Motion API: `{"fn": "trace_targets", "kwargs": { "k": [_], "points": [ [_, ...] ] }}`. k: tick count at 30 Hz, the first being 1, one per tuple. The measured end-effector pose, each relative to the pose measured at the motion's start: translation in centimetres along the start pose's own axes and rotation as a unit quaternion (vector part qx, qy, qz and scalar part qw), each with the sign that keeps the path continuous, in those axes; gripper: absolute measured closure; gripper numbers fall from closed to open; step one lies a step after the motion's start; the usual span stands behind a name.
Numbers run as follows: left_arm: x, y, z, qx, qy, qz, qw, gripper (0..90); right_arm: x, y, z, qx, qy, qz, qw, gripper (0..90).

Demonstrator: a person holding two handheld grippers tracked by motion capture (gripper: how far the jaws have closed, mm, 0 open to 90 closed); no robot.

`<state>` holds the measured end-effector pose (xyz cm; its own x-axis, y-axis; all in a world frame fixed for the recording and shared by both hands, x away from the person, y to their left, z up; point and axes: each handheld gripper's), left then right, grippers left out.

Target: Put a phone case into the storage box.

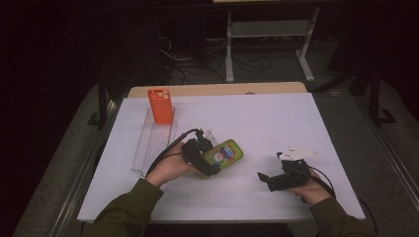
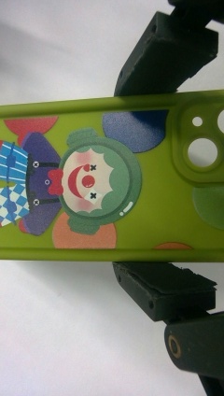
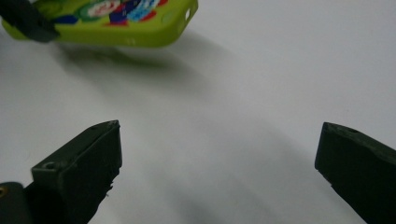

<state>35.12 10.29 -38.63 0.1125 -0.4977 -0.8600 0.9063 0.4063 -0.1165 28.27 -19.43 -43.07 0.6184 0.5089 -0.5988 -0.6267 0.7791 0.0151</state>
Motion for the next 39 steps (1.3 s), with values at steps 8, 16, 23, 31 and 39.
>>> {"fn": "trace_targets", "kwargs": {
  "k": [8, 16, 23, 31, 39],
  "points": [
    [-1.5, 0.6, 1.8, -0.002, -0.006, 0.000, 1.0000, 15.9, 0.3, 0.5, 0.9, -0.005, 0.001, 0.006, 1.0000, 0.0],
    [-2.5, 0.8, 1.9, 0.000, -0.019, -0.002, 0.9998, 15.9, 1.4, 2.0, 2.6, -0.037, 0.012, -0.003, 0.9992, 0.0],
    [-2.4, 1.0, 1.8, 0.007, -0.013, -0.004, 0.9999, 15.9, 3.0, 3.2, 4.2, -0.084, 0.009, -0.033, 0.9959, 0.0],
    [-2.2, 0.9, 1.8, 0.008, -0.008, -0.001, 0.9999, 15.9, 4.1, 4.0, 5.1, -0.121, 0.005, -0.043, 0.9917, 0.0],
    [-1.9, 1.0, 1.7, 0.012, -0.004, -0.005, 0.9999, 15.9, 4.3, 4.2, 5.3, -0.155, -0.012, -0.069, 0.9855, 0.0]
  ]
}}
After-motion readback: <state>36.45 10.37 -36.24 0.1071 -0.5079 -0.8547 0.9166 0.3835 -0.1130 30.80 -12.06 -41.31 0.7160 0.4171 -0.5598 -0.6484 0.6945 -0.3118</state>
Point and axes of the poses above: each handheld gripper's, and its own axes: x roughly forward along the jaws, z roughly out of its top, y roughly to its left, and after that the axes turned 4 degrees about -z, right-handed
